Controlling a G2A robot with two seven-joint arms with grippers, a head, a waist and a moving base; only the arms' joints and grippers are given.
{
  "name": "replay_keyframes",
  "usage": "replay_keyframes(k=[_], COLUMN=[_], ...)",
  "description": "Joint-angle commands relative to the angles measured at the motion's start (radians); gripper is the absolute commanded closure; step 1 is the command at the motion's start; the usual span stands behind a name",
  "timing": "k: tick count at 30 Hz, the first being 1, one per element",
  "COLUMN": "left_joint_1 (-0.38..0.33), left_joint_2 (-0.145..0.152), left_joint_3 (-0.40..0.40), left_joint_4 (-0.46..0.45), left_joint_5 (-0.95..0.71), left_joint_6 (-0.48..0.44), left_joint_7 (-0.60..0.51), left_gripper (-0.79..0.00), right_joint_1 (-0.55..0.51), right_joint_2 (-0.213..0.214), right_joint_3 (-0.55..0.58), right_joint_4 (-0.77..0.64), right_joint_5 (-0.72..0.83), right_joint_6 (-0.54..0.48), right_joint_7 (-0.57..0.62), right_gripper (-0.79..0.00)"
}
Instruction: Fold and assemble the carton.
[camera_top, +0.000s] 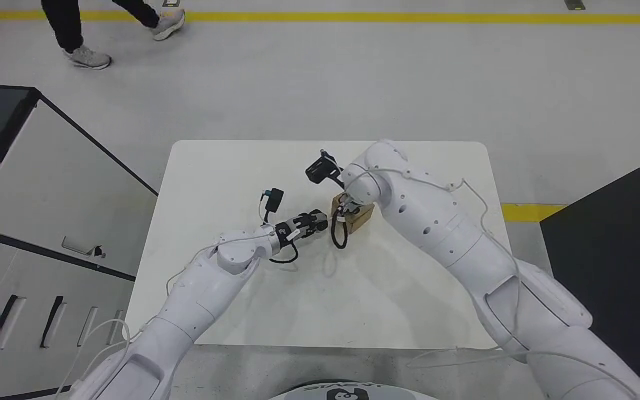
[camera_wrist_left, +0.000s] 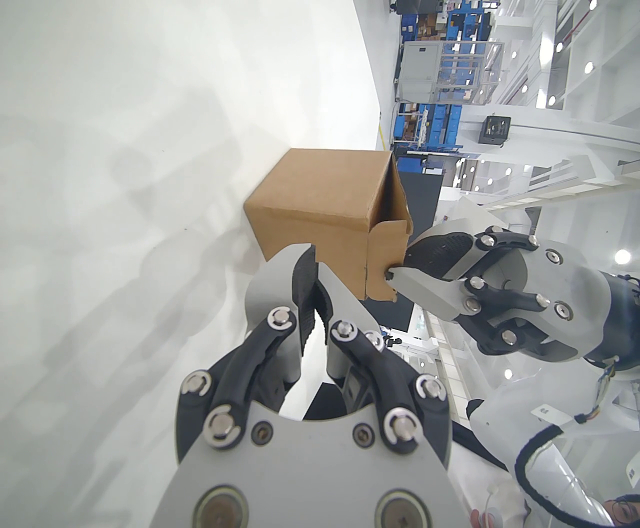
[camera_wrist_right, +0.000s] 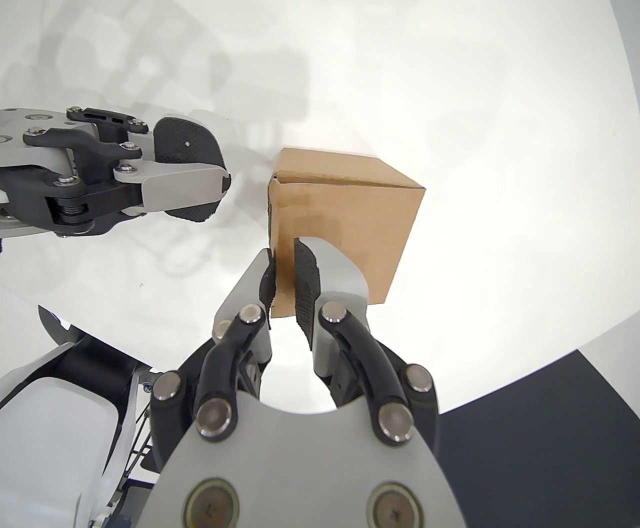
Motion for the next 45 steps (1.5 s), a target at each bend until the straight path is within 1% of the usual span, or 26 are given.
replay_keyframes(k=[1,3,4,6,7,8,10,11,15,19,20,25,30,33,39,45], left_joint_1=[0.000,0.000,0.000,0.000,0.000,0.000,0.000,0.000,0.000,0.000,0.000,0.000,0.000,0.000,0.000,0.000], left_joint_2=[0.000,0.000,0.000,0.000,0.000,0.000,0.000,0.000,0.000,0.000,0.000,0.000,0.000,0.000,0.000,0.000], left_joint_3=[0.000,0.000,0.000,0.000,0.000,0.000,0.000,0.000,0.000,0.000,0.000,0.000,0.000,0.000,0.000,0.000], left_joint_4=[0.000,0.000,0.000,0.000,0.000,0.000,0.000,0.000,0.000,0.000,0.000,0.000,0.000,0.000,0.000,0.000], left_joint_5=[0.000,0.000,0.000,0.000,0.000,0.000,0.000,0.000,0.000,0.000,0.000,0.000,0.000,0.000,0.000,0.000], left_joint_6=[0.000,0.000,0.000,0.000,0.000,0.000,0.000,0.000,0.000,0.000,0.000,0.000,0.000,0.000,0.000,0.000], left_joint_7=[0.000,0.000,0.000,0.000,0.000,0.000,0.000,0.000,0.000,0.000,0.000,0.000,0.000,0.000,0.000,0.000], left_gripper=[0.000,0.000,0.000,0.000,0.000,0.000,0.000,0.000,0.000,0.000,0.000,0.000,0.000,0.000,0.000,0.000], right_joint_1=[-0.001,-0.001,-0.001,-0.002,-0.002,-0.002,-0.002,-0.002,-0.003,-0.003,-0.002,-0.003,-0.003,-0.003,-0.004,-0.003], right_joint_2=[-0.001,-0.002,-0.003,-0.004,-0.004,-0.005,-0.005,-0.006,-0.007,-0.009,-0.009,-0.013,-0.015,-0.017,-0.021,-0.027], right_joint_3=[0.001,0.002,0.003,0.005,0.005,0.006,0.006,0.006,0.006,0.007,0.007,0.009,0.014,0.018,0.022,0.021], right_joint_4=[0.000,0.000,-0.001,-0.001,0.000,-0.001,-0.002,-0.003,-0.002,0.004,0.005,0.010,0.014,0.017,0.029,0.039], right_joint_5=[-0.001,-0.004,-0.003,-0.006,-0.006,-0.008,-0.015,-0.018,-0.037,-0.048,-0.053,-0.069,-0.074,-0.074,-0.073,-0.076], right_joint_6=[0.001,0.003,0.003,0.005,0.006,0.007,0.008,0.007,0.010,0.010,0.011,0.014,0.011,0.008,0.003,-0.002], right_joint_7=[0.000,0.001,0.002,0.002,0.004,0.006,0.006,0.007,0.007,0.002,-0.001,-0.012,-0.015,-0.013,-0.014,-0.014], right_gripper=[-0.031,-0.034,-0.055,-0.145,-0.243,-0.299,-0.360,-0.372,-0.366,-0.342,-0.329,-0.215,-0.182,-0.185,-0.160,-0.114])
